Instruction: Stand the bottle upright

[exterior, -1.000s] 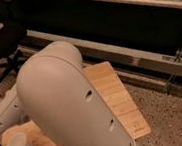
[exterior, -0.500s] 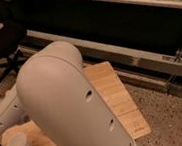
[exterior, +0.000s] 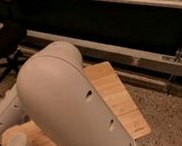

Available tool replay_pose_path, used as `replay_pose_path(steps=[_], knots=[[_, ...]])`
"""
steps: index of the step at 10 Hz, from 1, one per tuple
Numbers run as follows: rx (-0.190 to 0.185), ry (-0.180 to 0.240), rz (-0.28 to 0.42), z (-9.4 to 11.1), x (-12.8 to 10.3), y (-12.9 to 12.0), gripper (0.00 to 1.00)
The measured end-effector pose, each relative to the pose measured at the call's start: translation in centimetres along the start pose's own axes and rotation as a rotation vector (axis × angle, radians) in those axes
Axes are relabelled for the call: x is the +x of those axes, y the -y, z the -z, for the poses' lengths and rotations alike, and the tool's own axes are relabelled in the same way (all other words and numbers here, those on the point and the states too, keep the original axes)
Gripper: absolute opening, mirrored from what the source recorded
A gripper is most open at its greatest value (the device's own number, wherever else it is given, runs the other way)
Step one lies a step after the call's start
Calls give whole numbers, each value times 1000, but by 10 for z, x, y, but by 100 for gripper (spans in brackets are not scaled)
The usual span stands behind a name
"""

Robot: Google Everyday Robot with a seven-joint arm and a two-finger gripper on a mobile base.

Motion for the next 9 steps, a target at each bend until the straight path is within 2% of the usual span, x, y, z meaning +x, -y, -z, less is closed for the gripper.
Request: replay_pose_path(steps=[4,5,6,7,8,9], knots=[[-1,0,-1,0,0,0,1],[-15,10,-15,-2,-1,-2,6],[-51,39,-50,-7,-5,-8,15],[-102,77,-104,-13,-6,-14,26],[-141,128,-150,-19,-13,-18,35],[-160,146,-180,-22,-12,-15,46]])
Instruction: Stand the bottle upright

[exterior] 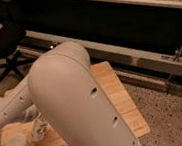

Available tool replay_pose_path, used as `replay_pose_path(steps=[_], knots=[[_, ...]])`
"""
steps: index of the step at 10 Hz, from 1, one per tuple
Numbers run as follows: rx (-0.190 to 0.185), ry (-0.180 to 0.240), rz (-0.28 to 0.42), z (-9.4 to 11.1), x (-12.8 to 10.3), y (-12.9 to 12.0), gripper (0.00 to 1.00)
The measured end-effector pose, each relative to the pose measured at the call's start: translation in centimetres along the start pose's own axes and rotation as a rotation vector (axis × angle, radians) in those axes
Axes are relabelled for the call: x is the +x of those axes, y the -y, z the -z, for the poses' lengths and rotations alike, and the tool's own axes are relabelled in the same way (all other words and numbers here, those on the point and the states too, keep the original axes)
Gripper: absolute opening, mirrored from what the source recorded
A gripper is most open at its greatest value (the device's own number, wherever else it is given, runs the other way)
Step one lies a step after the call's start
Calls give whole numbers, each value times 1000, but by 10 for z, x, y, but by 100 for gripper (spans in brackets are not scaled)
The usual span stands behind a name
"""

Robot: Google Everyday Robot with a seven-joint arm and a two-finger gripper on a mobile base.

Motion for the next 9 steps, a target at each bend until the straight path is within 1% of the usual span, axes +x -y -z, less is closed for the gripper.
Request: replay_pose_path(steps=[1,2,3,4,5,9], knots=[[-2,-2,-8,-1,3,6,57],[4,-21,-12,-3,11,11,65],[26,-59,0,-1,19,18,75],[56,-97,15,4,23,26,80],[64,-104,13,4,25,28,80],[63,-106,12,4,26,28,80]])
